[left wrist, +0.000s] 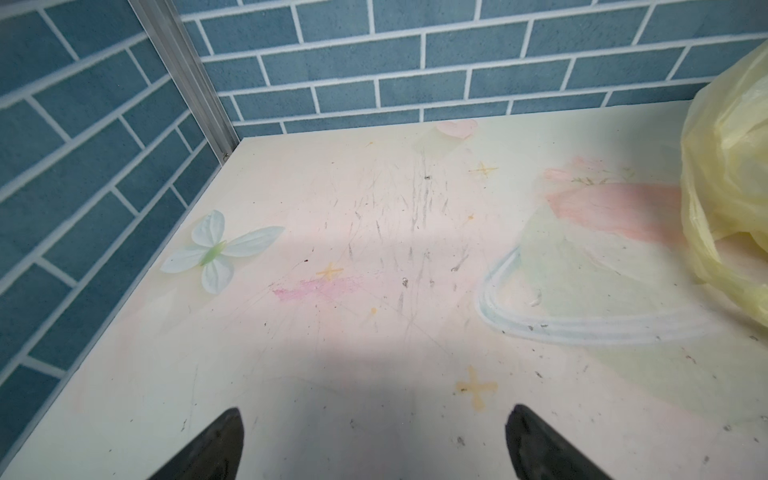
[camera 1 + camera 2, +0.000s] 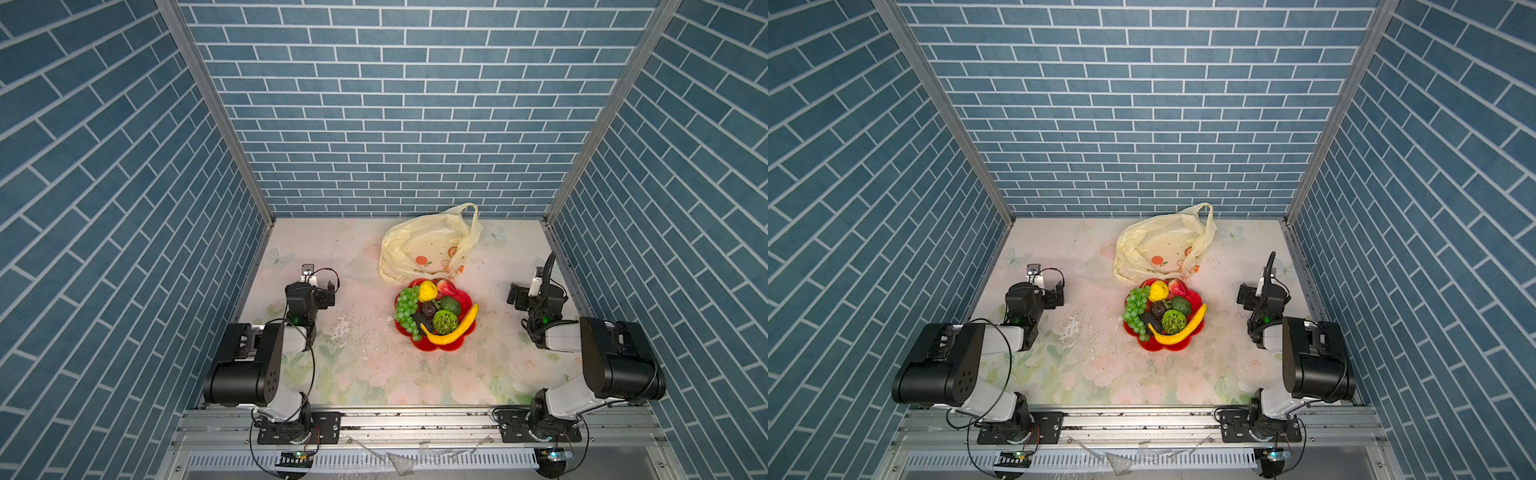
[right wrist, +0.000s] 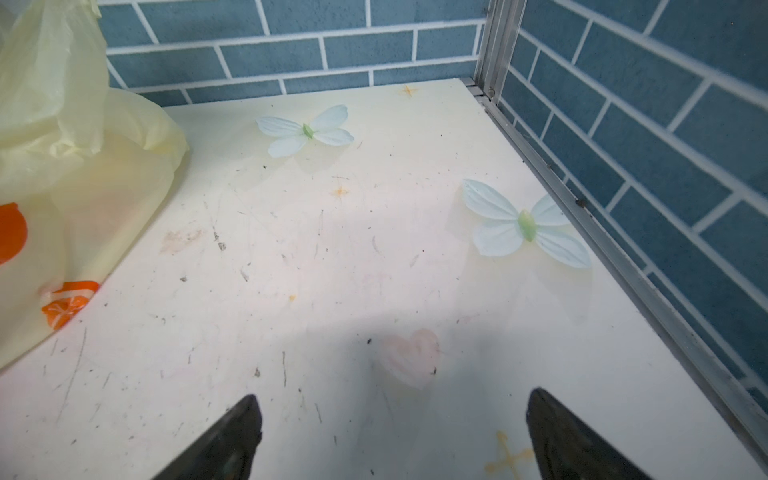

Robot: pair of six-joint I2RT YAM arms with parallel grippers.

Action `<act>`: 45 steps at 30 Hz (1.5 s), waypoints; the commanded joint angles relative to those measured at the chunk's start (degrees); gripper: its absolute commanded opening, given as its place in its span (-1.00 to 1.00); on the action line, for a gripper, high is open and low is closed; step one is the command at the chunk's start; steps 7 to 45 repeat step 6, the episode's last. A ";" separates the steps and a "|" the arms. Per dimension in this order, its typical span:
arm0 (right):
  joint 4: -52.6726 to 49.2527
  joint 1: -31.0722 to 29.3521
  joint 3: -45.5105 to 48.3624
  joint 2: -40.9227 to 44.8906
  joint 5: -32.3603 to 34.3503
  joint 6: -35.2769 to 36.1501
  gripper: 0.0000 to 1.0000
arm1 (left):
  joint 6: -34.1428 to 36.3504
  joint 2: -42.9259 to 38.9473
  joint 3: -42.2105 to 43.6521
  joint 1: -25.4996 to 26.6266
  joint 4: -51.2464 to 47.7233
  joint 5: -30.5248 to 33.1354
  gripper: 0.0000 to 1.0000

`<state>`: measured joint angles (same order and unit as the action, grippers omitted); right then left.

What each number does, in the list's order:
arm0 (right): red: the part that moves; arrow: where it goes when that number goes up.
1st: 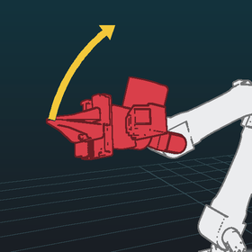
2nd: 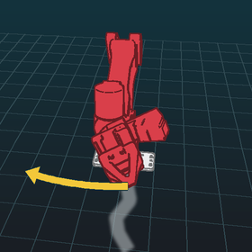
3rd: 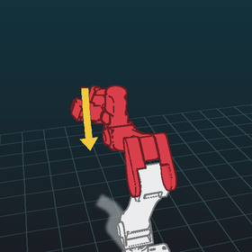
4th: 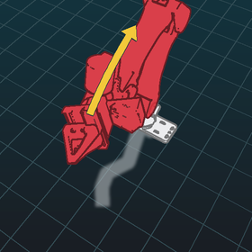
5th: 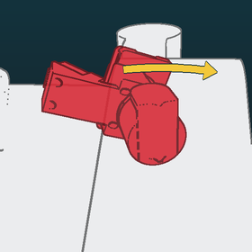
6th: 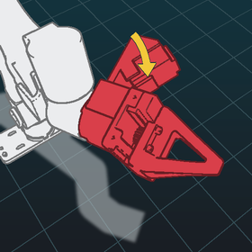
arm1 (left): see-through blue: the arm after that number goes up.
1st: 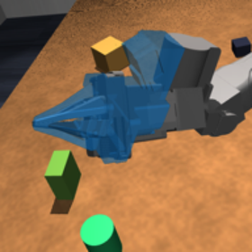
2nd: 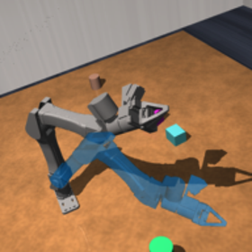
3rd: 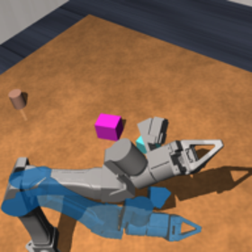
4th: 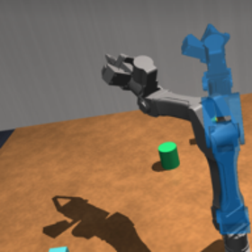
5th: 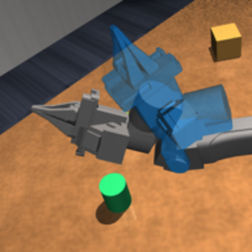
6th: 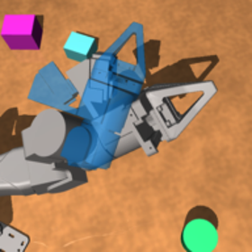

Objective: Take the fake fruits out of the plastic bag

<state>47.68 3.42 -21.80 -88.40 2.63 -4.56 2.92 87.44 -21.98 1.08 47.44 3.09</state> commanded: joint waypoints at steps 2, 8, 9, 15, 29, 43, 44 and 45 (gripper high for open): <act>3.50 -0.04 0.04 0.04 -0.15 0.34 0.98 | 0.93 0.12 -1.06 0.29 0.29 -0.85 0.99; 5.92 -0.13 1.76 0.52 2.81 -0.67 0.98 | 1.81 0.02 -0.27 1.49 1.58 0.94 0.99; 5.92 -0.13 1.76 0.52 2.81 -0.67 0.98 | 1.81 0.02 -0.27 1.49 1.58 0.94 0.99; 5.92 -0.13 1.76 0.52 2.81 -0.67 0.98 | 1.81 0.02 -0.27 1.49 1.58 0.94 0.99; 5.92 -0.13 1.76 0.52 2.81 -0.67 0.98 | 1.81 0.02 -0.27 1.49 1.58 0.94 0.99; 5.92 -0.13 1.76 0.52 2.81 -0.67 0.98 | 1.81 0.02 -0.27 1.49 1.58 0.94 0.99; 5.92 -0.13 1.76 0.52 2.81 -0.67 0.98 | 1.81 0.02 -0.27 1.49 1.58 0.94 0.99; 5.92 -0.13 1.76 0.52 2.81 -0.67 0.98 | 1.81 0.02 -0.27 1.49 1.58 0.94 0.99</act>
